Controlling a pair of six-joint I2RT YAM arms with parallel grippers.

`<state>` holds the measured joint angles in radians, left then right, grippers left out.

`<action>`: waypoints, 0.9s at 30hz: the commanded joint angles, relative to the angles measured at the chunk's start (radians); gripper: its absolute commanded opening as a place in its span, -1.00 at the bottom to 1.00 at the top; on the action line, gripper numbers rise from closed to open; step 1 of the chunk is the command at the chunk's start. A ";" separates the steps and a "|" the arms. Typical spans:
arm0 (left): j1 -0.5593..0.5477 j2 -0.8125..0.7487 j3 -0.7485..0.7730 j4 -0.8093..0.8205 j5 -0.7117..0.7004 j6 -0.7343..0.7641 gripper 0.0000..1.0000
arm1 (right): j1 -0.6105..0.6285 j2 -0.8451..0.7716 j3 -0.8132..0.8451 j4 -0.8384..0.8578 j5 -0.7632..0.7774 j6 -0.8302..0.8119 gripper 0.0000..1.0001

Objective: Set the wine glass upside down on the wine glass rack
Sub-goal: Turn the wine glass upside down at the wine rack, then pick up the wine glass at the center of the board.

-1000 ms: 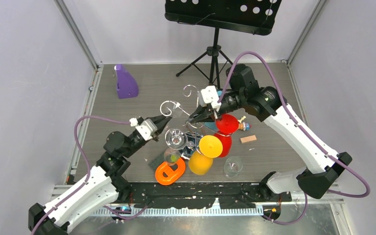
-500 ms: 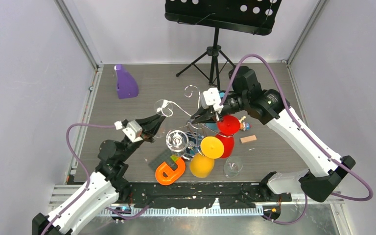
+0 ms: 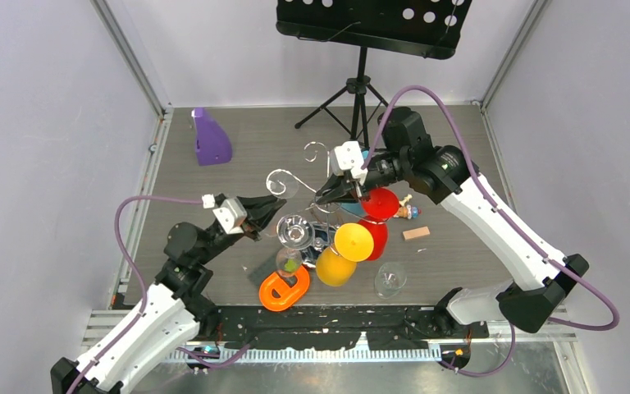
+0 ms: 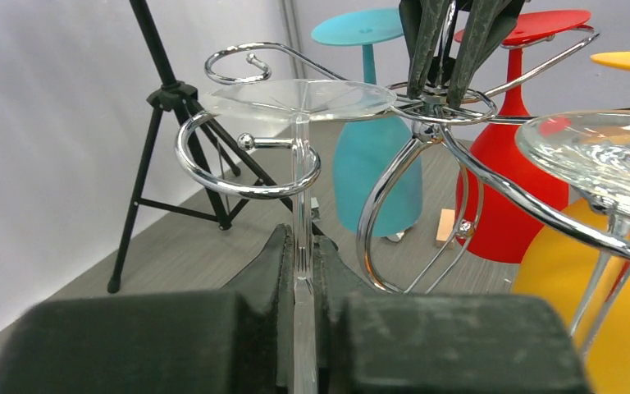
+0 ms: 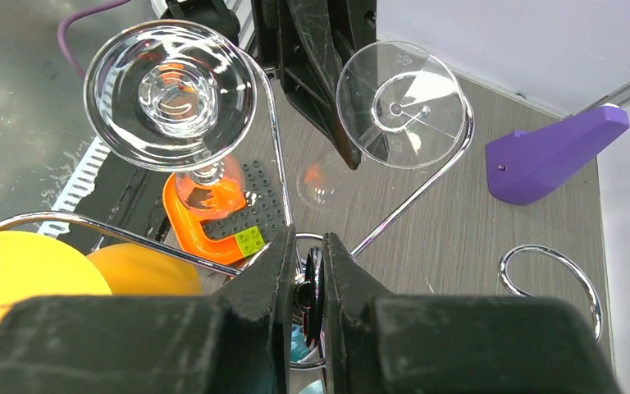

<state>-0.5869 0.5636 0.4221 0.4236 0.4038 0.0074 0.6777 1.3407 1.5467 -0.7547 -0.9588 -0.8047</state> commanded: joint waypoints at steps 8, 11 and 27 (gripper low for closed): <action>-0.004 0.020 0.039 -0.035 0.018 0.001 -0.19 | -0.004 0.008 -0.012 -0.022 0.085 0.005 -0.89; -0.005 -0.007 0.038 -0.075 -0.008 0.014 -0.07 | -0.004 0.011 -0.010 -0.019 0.087 0.009 -0.89; -0.004 -0.426 -0.085 -0.353 -0.328 -0.150 0.99 | -0.004 0.047 0.021 0.029 0.140 0.070 -0.40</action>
<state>-0.5896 0.2077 0.3561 0.1806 0.1776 -0.0536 0.6773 1.3682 1.5520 -0.7021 -0.8825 -0.7498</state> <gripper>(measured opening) 0.994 0.276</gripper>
